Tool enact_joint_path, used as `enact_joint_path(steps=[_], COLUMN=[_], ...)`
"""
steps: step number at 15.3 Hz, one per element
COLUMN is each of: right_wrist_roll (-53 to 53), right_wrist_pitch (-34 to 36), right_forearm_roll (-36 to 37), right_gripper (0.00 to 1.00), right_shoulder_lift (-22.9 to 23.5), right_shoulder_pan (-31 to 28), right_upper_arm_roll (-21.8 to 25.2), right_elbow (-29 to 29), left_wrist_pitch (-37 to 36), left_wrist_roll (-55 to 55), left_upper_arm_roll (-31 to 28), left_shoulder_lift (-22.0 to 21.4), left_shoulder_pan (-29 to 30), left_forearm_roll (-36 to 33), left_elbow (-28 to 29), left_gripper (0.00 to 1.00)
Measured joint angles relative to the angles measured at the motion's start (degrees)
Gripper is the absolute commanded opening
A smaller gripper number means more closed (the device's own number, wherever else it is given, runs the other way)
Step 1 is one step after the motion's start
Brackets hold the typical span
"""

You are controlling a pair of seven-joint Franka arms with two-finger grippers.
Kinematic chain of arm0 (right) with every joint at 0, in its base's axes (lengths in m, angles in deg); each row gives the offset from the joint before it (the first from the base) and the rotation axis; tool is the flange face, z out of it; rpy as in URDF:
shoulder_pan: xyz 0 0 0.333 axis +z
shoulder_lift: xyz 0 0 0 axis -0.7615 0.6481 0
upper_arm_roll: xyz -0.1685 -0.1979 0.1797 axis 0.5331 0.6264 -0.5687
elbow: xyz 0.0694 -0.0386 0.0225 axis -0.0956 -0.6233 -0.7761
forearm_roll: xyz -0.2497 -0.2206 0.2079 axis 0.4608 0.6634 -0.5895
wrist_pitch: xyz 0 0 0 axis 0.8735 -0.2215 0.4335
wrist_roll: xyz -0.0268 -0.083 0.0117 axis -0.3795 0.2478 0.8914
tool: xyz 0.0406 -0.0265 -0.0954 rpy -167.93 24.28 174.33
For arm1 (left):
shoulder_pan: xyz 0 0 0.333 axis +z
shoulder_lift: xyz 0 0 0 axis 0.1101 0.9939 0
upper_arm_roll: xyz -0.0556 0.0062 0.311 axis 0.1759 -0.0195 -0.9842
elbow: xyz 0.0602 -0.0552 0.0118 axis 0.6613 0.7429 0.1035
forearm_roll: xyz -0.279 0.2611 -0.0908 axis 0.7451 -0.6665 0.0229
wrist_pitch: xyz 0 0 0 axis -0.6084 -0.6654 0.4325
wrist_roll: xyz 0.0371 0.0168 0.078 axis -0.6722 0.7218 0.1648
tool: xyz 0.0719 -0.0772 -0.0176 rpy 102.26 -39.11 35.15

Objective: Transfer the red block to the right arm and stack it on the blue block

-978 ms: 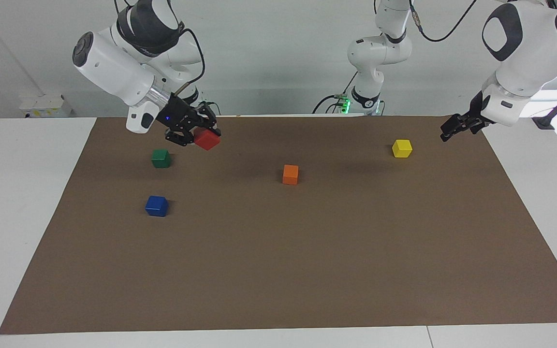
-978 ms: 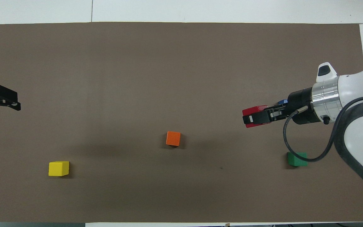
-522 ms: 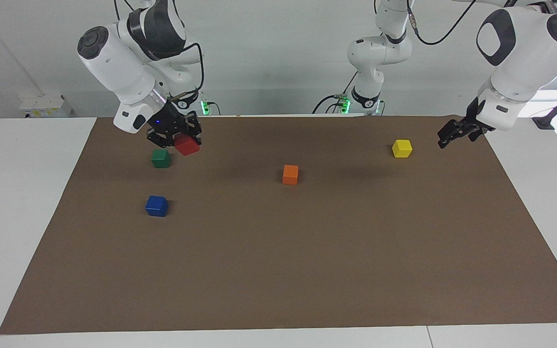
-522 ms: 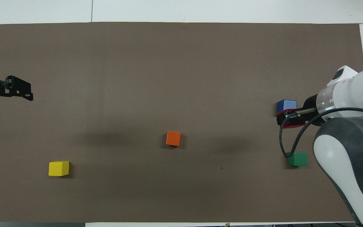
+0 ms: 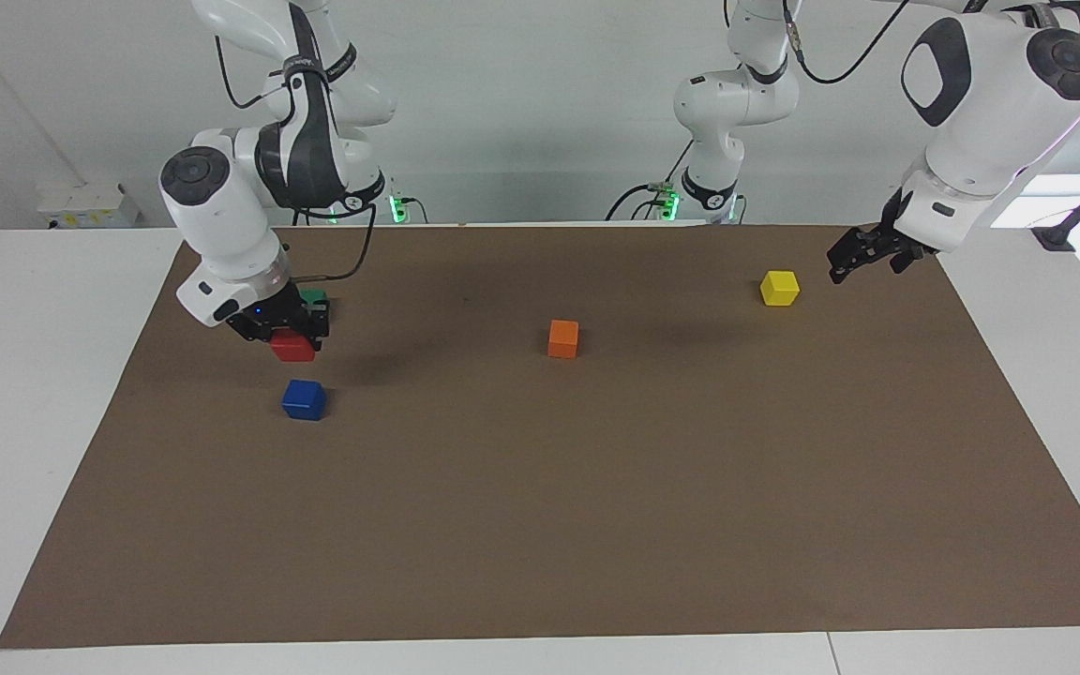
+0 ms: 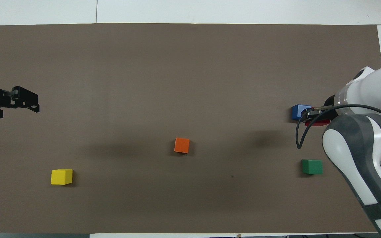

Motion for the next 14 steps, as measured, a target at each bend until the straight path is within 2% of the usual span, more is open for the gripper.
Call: enact_joint_path(steps=[10,14], right_wrist_roll=[-5.06,-5.42], right_wrist_pitch=[-12.15,-12.90], right_forearm_roll=[3.94,3.94], right_gripper=[0.00,0.00], right_shoulder_lift=[4.89,5.30], right_shoulder_pan=[-2.48,-2.48], right_upper_arm_roll=[0.01,0.00], right_elbow=[-4.01,-4.47], left_wrist_pitch=[2.84,2.95], left_wrist_roll=[-0.25,-0.26], left_upper_arm_roll=[0.23,0.50], left_shoulder_lift=[-0.18,-0.09], left_shoulder_pan=[0.01,-0.02], left_forearm_roll=[0.01,0.28], left_elbow=[-0.05,-0.89], left_gripper=[1.00,1.00])
